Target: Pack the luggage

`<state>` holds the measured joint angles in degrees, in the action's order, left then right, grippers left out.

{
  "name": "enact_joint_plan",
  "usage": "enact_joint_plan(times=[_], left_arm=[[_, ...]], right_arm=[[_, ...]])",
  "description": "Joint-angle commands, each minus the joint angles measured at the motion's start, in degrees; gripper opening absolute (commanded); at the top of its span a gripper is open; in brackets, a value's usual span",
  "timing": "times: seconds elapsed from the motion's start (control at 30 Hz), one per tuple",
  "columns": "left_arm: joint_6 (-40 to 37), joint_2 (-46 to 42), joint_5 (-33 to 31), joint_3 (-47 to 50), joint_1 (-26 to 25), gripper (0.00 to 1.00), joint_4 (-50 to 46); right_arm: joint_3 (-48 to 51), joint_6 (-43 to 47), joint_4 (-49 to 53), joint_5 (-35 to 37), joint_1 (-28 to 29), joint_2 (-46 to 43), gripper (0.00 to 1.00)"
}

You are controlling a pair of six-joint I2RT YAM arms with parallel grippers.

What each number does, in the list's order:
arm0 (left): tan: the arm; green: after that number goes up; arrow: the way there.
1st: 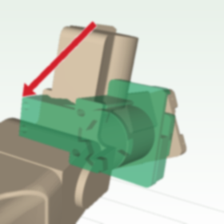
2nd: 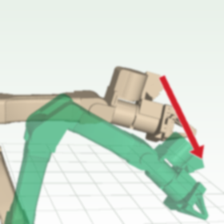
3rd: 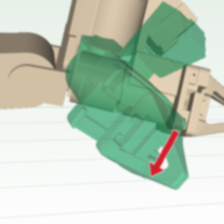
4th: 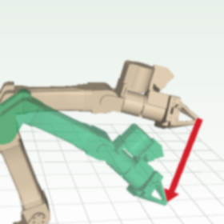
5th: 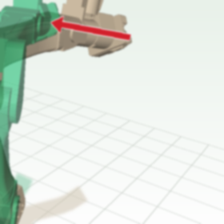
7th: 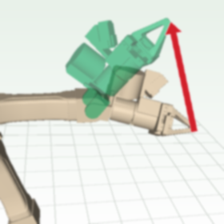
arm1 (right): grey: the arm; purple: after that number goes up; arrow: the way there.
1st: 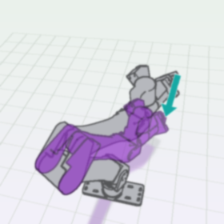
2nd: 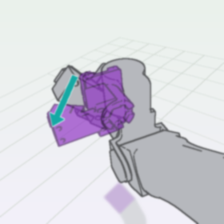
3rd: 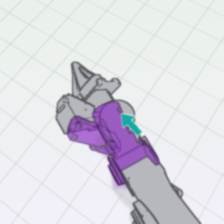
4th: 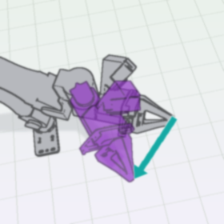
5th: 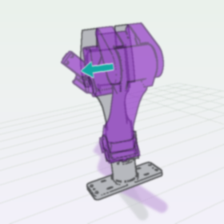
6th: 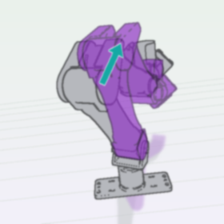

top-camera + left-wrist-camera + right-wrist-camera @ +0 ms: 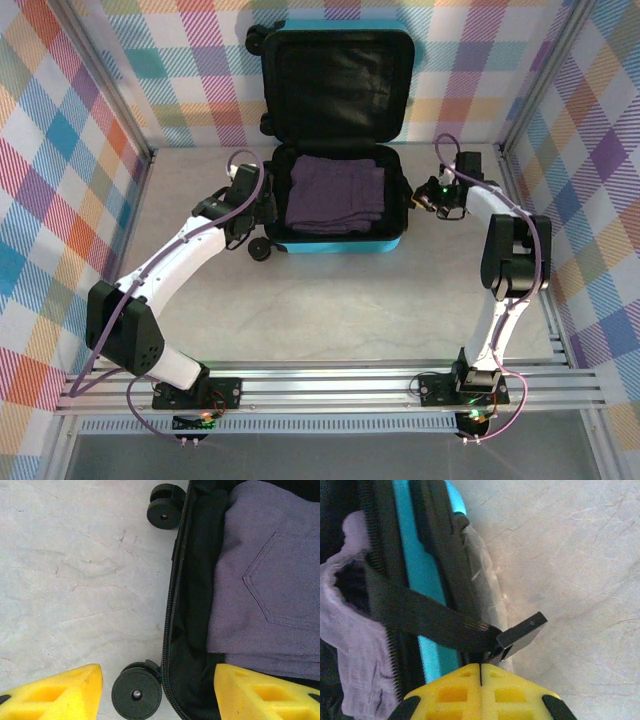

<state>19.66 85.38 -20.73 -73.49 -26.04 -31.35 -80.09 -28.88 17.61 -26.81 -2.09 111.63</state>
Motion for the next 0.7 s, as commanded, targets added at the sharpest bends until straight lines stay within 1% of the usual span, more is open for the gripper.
enact_joint_plan(times=[0.0,0.13,0.43,0.53,0.67], left_arm=[[-0.6,-2.0,-1.3,0.8,0.6,0.61,0.2],[-0.4,-2.1,-1.1,1.0,0.6,0.61,0.4],[-0.3,-2.2,-1.4,1.2,0.6,0.61,0.3],[-0.2,-2.3,-1.2,1.3,0.6,0.61,0.4],[-0.2,-2.1,-0.8,1.2,0.6,0.61,0.4]], right_arm=[[-2.3,1.8,0.8,-0.3,0.0,-4.3,0.0],[-3.4,3.0,1.0,-0.8,1.4,-5.9,0.0],[-7.5,7.6,1.5,-0.9,8.3,-5.7,0.02],[-10.1,10.7,4.4,-0.2,10.9,-4.3,0.08],[-12.8,13.1,7.8,2.7,13.1,-2.8,0.22]])
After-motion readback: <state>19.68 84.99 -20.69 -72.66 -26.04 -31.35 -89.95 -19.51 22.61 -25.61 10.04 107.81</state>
